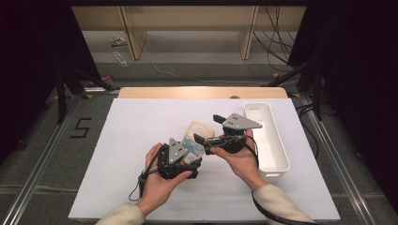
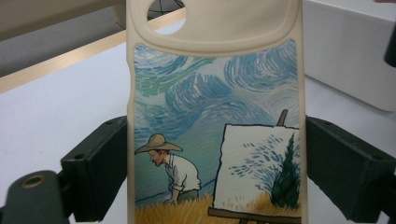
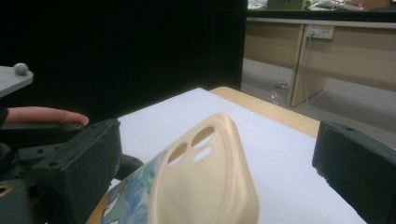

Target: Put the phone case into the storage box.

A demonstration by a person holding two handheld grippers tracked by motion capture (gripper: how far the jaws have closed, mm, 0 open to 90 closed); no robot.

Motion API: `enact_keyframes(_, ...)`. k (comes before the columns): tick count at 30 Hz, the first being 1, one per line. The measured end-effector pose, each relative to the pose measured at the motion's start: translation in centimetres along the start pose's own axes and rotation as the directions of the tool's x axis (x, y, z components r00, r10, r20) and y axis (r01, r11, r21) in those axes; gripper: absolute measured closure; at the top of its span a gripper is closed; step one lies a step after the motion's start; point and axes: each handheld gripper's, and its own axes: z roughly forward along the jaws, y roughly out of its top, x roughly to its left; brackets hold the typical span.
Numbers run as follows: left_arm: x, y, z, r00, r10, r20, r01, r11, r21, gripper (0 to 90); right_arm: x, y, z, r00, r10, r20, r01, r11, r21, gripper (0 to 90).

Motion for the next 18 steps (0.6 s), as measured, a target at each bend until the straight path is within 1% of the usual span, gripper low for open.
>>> enact_keyframes(4,-0.3,0.0,0.1,1.0000,0.007,0.007,-0.007,1.0000,0.001,11.3,-0.2,-0.1,0.5,1.0000,0.009,0.003,-0.009,1.000,0.017,3.8)
enact_keyframes(8,-0.5,0.0,0.1,0.9999,0.010,0.010,-0.010,0.9999,0.003,11.3,-0.5,-0.3,0.8,0.9998,0.017,0.008,-0.017,0.999,0.039,8.1)
enact_keyframes(15,-0.5,-0.1,0.1,0.9999,0.010,0.011,-0.010,0.9999,0.002,11.3,-0.6,-0.4,1.2,0.9996,0.029,0.001,-0.029,0.998,0.056,14.8)
enact_keyframes(18,-0.6,-0.1,0.1,0.9999,0.012,0.011,-0.012,0.9999,0.003,11.4,-0.6,-0.3,1.5,0.9994,0.034,0.003,-0.034,0.997,0.065,15.9)
